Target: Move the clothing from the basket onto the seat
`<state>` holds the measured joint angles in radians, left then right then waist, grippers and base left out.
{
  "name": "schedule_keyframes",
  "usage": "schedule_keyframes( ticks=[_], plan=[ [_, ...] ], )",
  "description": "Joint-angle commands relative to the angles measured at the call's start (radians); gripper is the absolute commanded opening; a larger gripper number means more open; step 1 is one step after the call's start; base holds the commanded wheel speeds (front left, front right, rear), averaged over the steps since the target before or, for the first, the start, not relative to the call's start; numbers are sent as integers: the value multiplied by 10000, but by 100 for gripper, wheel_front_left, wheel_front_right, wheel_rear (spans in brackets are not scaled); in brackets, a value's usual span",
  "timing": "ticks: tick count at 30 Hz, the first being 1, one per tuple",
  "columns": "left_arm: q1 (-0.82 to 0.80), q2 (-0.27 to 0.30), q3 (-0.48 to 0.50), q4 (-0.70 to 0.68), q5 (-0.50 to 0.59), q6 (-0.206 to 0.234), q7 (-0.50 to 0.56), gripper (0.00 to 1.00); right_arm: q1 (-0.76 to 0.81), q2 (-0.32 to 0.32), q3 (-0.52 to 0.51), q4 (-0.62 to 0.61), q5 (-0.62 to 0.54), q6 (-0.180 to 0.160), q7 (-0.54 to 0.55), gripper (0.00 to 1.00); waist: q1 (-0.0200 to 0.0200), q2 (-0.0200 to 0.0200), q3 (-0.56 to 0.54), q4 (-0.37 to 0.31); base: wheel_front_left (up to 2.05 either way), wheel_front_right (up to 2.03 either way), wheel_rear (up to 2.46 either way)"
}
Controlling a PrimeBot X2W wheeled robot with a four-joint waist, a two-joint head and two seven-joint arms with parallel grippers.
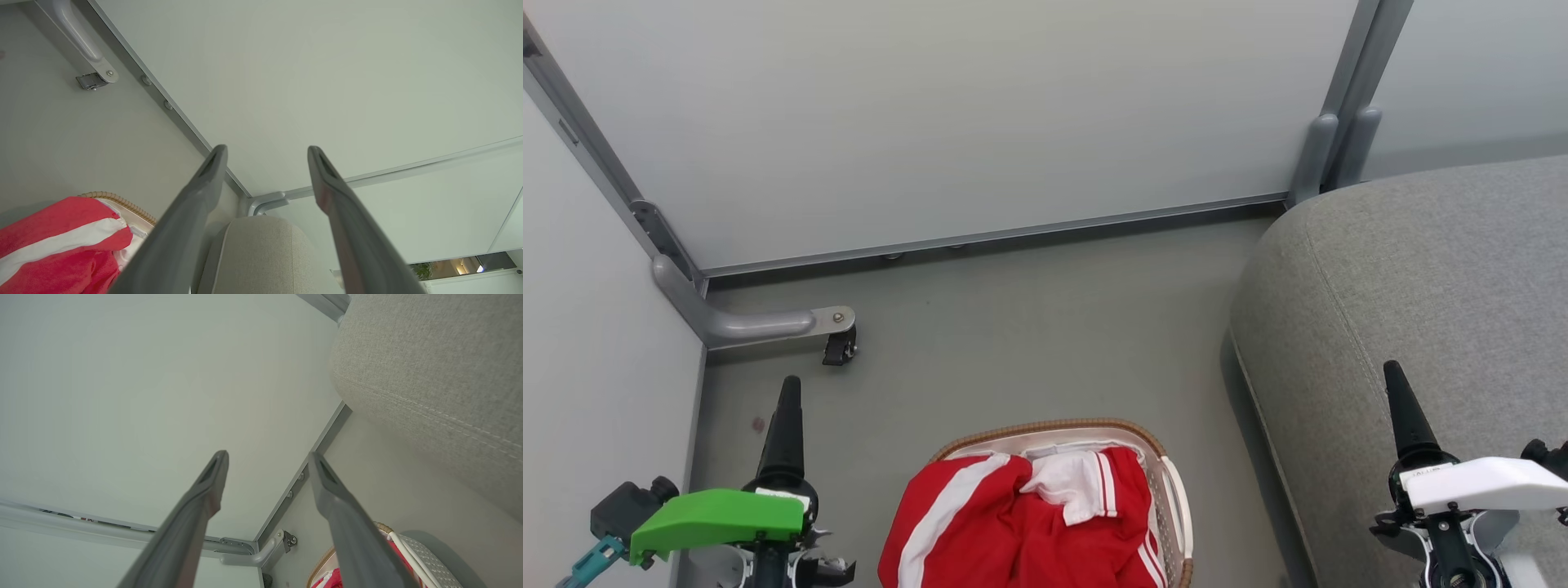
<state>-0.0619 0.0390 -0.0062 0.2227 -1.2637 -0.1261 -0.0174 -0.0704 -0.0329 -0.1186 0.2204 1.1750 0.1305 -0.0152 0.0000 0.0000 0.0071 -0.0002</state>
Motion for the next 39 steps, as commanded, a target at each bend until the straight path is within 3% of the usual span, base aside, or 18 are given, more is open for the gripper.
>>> schedule_keyframes(
  ticks=[1,18,39],
  plan=[
    [-308,59,-63,-246,502,-21,-107,100,4,-95,9,-275,-558,1,-119,100,0,0,0,4,0,0,0],
    [37,81,-426,-121,3255,76,-694,100,237,-120,470,-588,-3911,1,-714,100,0,0,-14,-10,0,0,0],
    [180,103,-844,273,5337,146,-1299,100,367,-149,725,-440,-6626,2,-1319,100,0,0,28,-47,0,0,0]
  ],
)
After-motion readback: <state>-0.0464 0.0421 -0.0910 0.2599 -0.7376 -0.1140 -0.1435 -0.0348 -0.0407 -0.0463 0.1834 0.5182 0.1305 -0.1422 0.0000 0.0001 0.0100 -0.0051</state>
